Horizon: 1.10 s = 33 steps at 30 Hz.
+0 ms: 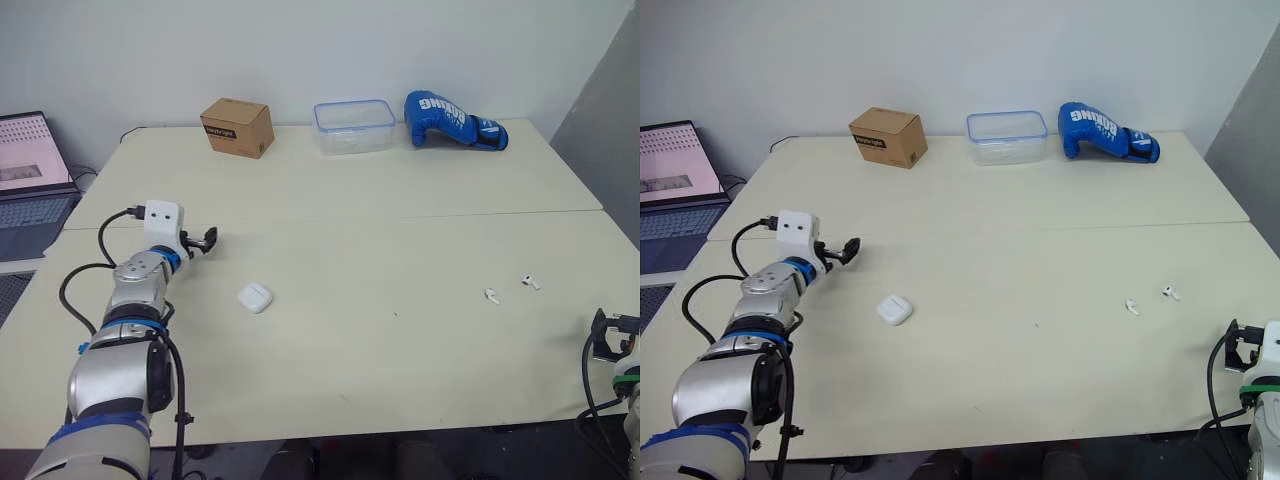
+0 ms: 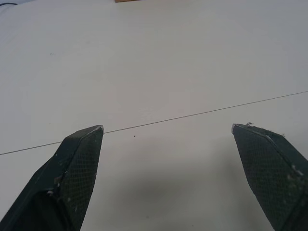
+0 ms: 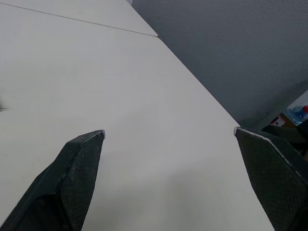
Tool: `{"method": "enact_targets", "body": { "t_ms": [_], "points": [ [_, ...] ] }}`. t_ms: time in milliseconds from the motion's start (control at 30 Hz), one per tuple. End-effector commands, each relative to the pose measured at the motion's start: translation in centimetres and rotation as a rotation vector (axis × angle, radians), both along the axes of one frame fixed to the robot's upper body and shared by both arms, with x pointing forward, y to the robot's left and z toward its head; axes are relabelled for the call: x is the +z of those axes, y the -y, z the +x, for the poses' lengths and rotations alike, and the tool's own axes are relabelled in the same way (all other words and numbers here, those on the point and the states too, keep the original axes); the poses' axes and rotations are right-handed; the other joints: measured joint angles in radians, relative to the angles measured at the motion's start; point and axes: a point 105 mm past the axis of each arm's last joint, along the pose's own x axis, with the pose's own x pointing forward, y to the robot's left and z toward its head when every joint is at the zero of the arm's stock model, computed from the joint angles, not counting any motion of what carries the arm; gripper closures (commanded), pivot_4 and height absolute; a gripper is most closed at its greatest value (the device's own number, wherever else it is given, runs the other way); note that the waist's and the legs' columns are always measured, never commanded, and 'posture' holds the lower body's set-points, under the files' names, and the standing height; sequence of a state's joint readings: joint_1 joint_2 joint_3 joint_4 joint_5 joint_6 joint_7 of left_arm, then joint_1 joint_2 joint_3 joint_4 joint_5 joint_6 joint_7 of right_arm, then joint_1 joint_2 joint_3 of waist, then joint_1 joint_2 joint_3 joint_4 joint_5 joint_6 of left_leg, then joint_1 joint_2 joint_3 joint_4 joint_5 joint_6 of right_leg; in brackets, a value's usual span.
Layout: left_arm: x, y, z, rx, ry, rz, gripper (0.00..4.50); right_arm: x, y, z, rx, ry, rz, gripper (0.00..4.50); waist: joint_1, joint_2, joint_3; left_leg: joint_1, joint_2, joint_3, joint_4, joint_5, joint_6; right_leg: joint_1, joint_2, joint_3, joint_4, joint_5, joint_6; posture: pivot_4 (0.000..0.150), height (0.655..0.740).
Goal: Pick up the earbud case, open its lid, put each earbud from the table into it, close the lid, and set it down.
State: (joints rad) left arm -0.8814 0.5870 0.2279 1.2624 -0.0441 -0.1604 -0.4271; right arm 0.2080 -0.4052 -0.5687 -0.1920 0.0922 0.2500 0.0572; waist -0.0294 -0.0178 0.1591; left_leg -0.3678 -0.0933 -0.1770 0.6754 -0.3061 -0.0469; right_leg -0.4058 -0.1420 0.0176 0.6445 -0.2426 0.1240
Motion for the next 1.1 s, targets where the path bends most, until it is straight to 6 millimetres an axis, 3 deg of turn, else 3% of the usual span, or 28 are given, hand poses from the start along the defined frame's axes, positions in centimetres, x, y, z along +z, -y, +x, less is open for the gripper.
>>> {"method": "enact_targets", "body": {
  "t_ms": [33, 167, 267, 400, 433, 833, 967, 1100],
  "points": [
    [1.8, -0.7, 0.2, 0.011, 0.047, 0.03, 0.01, 1.4, 0.2, 0.0, -0.011, 0.044, -0.032, 0.0, 0.0, 0.0, 0.0, 0.0, 0.0, 0.0, 0.0, 0.0, 0.0, 0.0, 0.0, 0.0, 0.0, 0.0, 0.0, 0.15, 0.74],
    [1.9, -0.6, 0.2, 0.008, 0.06, -0.011, 0.01, 1.1, -0.3, 0.3, 0.012, 0.031, -0.02, 0.0, -0.004, 0.001, 0.0, 0.0, 0.0, 0.0, 0.0, 0.0, 0.0, 0.0, 0.0, 0.0, 0.0, 0.0, 0.0, 0.15, 0.74],
    [2.0, -0.5, 0.3, 0.001, 0.063, -0.011, 0.01, 1.0, -0.3, 0.3, 0.003, 0.033, -0.018, 0.0, -0.026, 0.002, -0.001, -0.001, -0.02, -0.037, 0.002, 0.0, 0.007, 0.021, -0.021, -0.032, 0.003, -0.011, 0.015, 0.15, 0.74],
    [2.1, -0.5, 0.2, -0.002, 0.064, -0.007, 0.01, 1.0, 0.0, 0.2, -0.013, 0.041, -0.008, 0.0, -0.035, 0.003, -0.002, 0.003, -0.047, -0.075, 0.003, 0.004, 0.012, 0.048, -0.046, -0.065, 0.002, -0.023, 0.023, 0.15, 0.74],
    [2.2, -0.6, 0.2, -0.002, 0.064, -0.007, 0.01, 1.0, 0.0, 0.1, -0.015, 0.042, -0.006, 0.0, -0.029, 0.003, -0.002, 0.004, -0.047, -0.071, 0.004, 0.007, 0.006, 0.046, -0.046, -0.06, 0.002, -0.025, 0.023, 0.15, 0.74],
    [2.5, -0.4, 0.1, -0.05, 0.066, 0.023, 0.01, 1.3, -0.3, 0.5, 0.007, 0.033, -0.028, 0.0, -0.004, 0.003, -0.002, 0.003, -0.048, -0.052, 0.002, 0.006, 0.008, 0.03, -0.046, -0.032, 0.008, -0.024, 0.022, 0.15, 0.74],
    [4.0, 0.4, -0.5, -0.224, 0.081, 0.006, 0.01, 4.2, -2.7, 4.3, 0.198, 0.047, -0.107, 0.0, -0.015, 0.003, -0.002, 0.002, -0.048, -0.042, 0.002, 0.006, 0.009, 0.023, -0.046, -0.024, 0.012, -0.024, 0.022, 0.15, 0.74],
    [4.6, 1.3, -2.5, -0.46, 0.019, 0.012, 0.01, 5.1, -9.6, 9.6, 0.611, 0.016, -0.038, 0.0, -0.035, 0.003, -0.002, 0.003, -0.041, -0.037, 0.002, 0.006, 0.009, 0.021, -0.041, -0.023, 0.014, -0.024, 0.021, 0.15, 0.74]
  ]
}}
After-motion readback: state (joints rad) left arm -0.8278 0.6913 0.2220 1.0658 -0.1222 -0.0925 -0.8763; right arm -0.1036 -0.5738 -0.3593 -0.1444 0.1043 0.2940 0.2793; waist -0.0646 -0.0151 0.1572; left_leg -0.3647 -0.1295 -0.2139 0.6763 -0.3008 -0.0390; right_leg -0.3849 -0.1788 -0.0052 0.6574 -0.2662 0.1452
